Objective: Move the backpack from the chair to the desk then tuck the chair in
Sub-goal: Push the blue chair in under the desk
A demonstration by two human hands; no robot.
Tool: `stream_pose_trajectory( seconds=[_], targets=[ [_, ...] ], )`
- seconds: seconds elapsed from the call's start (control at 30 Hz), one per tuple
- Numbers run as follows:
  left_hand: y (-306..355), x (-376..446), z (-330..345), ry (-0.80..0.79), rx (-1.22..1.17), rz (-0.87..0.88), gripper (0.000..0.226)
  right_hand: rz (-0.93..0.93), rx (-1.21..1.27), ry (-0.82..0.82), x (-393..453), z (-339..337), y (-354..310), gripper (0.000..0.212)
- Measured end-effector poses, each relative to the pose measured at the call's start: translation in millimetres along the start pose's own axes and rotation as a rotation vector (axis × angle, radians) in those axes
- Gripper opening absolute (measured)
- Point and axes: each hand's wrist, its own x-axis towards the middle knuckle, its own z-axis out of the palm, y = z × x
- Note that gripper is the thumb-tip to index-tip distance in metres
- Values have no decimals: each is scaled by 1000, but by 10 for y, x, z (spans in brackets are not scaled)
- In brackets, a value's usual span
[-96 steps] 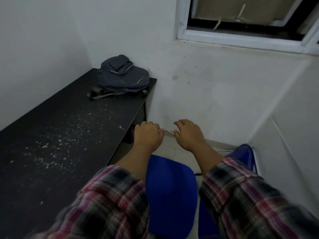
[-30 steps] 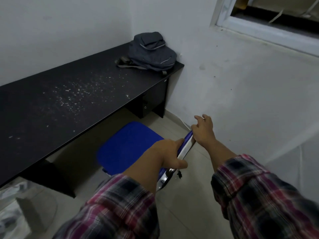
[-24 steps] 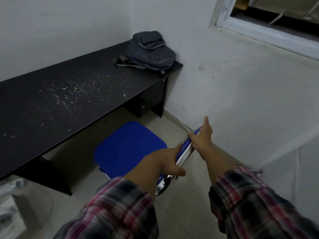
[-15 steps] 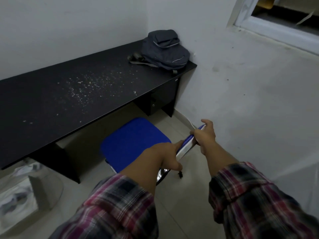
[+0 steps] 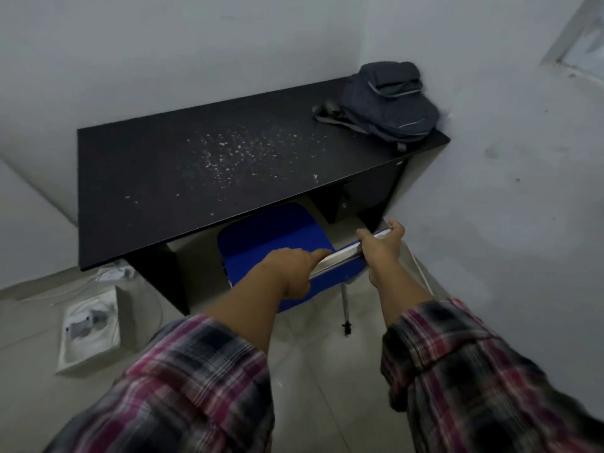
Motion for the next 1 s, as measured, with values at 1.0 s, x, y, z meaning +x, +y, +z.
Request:
stream_pose_trajectory(
  seconds=[1.0],
  targets=[
    [-1201, 536, 87, 520, -65, -381, 46, -487, -628, -361, 857, 1017, -481, 55]
  ],
)
